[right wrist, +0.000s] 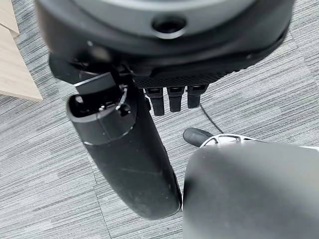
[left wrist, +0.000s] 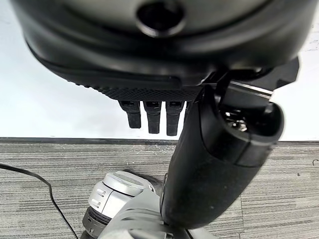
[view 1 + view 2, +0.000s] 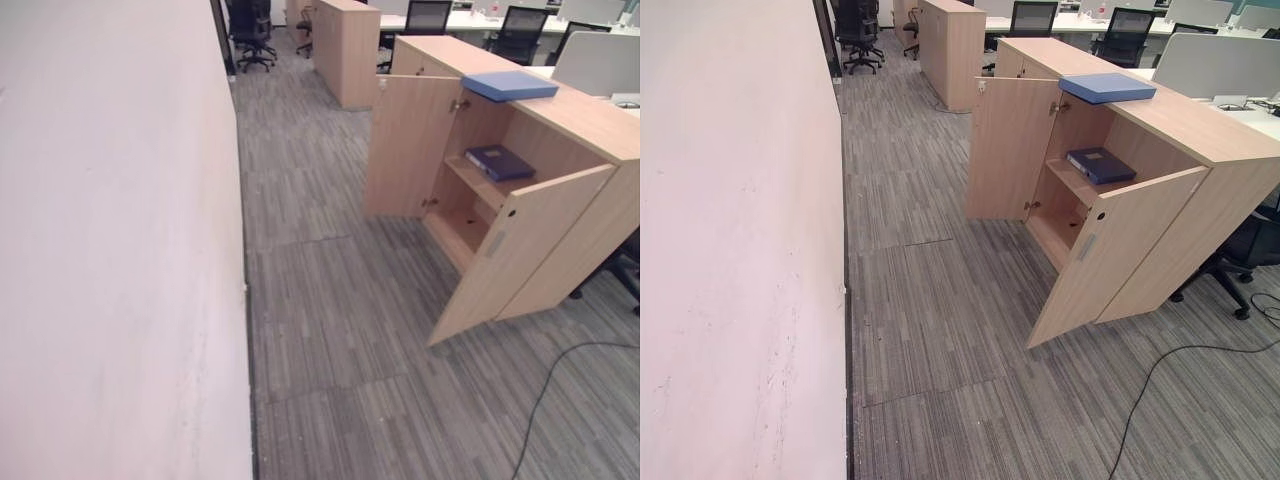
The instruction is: Put the empty folder in the office cabinet
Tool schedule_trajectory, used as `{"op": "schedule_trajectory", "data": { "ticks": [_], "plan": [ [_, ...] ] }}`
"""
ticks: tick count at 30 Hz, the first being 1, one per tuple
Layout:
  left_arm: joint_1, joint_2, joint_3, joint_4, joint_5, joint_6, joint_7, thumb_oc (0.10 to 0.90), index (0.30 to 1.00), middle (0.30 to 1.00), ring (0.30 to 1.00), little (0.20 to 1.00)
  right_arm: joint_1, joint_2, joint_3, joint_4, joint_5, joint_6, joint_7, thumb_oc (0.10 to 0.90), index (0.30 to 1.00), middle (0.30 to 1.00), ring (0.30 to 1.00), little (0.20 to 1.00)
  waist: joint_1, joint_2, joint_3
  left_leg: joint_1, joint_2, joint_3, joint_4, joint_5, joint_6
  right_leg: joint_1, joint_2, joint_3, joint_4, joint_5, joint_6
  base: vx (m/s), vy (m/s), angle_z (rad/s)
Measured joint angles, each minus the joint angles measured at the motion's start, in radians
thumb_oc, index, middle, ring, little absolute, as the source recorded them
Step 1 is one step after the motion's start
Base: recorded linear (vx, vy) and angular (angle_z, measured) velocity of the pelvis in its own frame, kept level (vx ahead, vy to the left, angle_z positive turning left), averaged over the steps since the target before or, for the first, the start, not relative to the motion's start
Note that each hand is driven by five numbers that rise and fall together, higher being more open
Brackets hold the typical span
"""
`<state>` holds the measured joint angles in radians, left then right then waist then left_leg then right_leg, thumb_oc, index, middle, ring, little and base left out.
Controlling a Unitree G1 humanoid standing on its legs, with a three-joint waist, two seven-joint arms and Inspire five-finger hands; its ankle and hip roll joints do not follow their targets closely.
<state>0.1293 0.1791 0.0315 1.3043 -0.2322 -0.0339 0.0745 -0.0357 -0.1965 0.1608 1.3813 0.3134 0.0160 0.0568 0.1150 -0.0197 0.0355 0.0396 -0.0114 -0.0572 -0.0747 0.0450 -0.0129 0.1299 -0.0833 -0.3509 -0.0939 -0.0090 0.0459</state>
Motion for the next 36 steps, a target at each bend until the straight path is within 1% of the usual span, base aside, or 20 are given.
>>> {"op": "schedule_trajectory", "data": {
  "ticks": [11,19,24,27,30,32,36],
  "plan": [
    [0.005,0.001,0.0,-0.02,0.001,-0.009,0.007,0.8,0.9,0.9,0.9,0.9,-0.002,0.0,0.0,0.001,0.0,0.0,-0.003,0.8,0.9,0.9,0.9,0.9,0.002,-0.007,0.008,-0.001,0.0,-0.007,0.0,0.001,-0.001,0.002,0.001,-0.012,0.0,0.0,0.0,0.0,-0.005,0.01],
    [0.004,-0.002,-0.001,-0.027,0.003,-0.018,0.037,0.8,0.9,0.9,0.9,0.9,-0.004,0.004,0.001,0.001,0.0,-0.003,-0.015,0.8,0.9,0.9,0.9,0.9,0.008,-0.015,0.014,-0.001,0.003,-0.01,0.0,0.003,-0.003,0.003,0.004,-0.016,0.0,0.0,0.0,0.0,0.0,0.0],
    [0.004,-0.002,-0.006,-0.026,0.003,-0.018,0.039,0.8,0.9,0.9,0.9,0.9,-0.003,0.004,0.008,0.001,-0.001,-0.005,-0.015,0.8,0.9,0.9,0.9,0.9,0.008,-0.015,0.015,-0.001,0.003,-0.011,-0.001,0.003,-0.003,0.003,0.004,-0.016,0.0,-0.001,0.0,0.0,0.007,0.0],
    [0.003,0.001,-0.008,-0.015,0.0,-0.017,0.021,0.8,0.9,0.9,0.9,0.9,-0.004,0.003,0.013,0.0,-0.037,-0.005,-0.012,0.8,0.9,0.9,0.9,0.9,0.003,-0.011,0.016,-0.002,0.002,-0.009,-0.002,0.003,-0.003,0.001,0.002,-0.015,0.0,0.0,0.0,-0.01,0.064,-0.01],
    [0.003,0.004,-0.008,-0.006,-0.002,-0.015,-0.004,0.8,0.9,0.9,0.9,0.9,-0.005,-0.001,0.012,-0.002,-0.04,-0.005,-0.006,0.8,0.9,0.9,0.9,0.9,-0.001,-0.005,0.016,-0.002,-0.001,-0.009,-0.003,0.003,-0.002,0.0,-0.001,-0.015,0.0,0.0,0.0,0.0,0.062,-0.01],
    [0.0,0.002,-0.009,0.002,-0.027,-0.013,-0.027,0.8,0.9,0.9,0.9,0.9,-0.007,-0.011,0.011,-0.001,-0.065,-0.002,0.001,0.8,0.9,0.9,0.9,0.9,-0.001,0.002,0.016,-0.001,-0.005,-0.007,-0.003,0.003,-0.002,0.0,-0.005,-0.015,0.0,0.0,0.001,0.0,0.082,-0.01],
    [-0.003,-0.003,-0.009,0.01,-0.036,-0.004,-0.068,0.8,0.9,0.9,0.9,0.9,-0.024,-0.03,0.011,0.0,-0.118,0.008,0.005,0.8,0.9,0.9,0.9,0.9,0.0,0.026,0.017,-0.001,-0.011,0.002,-0.004,0.002,0.001,-0.004,-0.013,-0.011,0.0,0.003,0.005,-0.03,0.047,-0.05]
  ]
}}
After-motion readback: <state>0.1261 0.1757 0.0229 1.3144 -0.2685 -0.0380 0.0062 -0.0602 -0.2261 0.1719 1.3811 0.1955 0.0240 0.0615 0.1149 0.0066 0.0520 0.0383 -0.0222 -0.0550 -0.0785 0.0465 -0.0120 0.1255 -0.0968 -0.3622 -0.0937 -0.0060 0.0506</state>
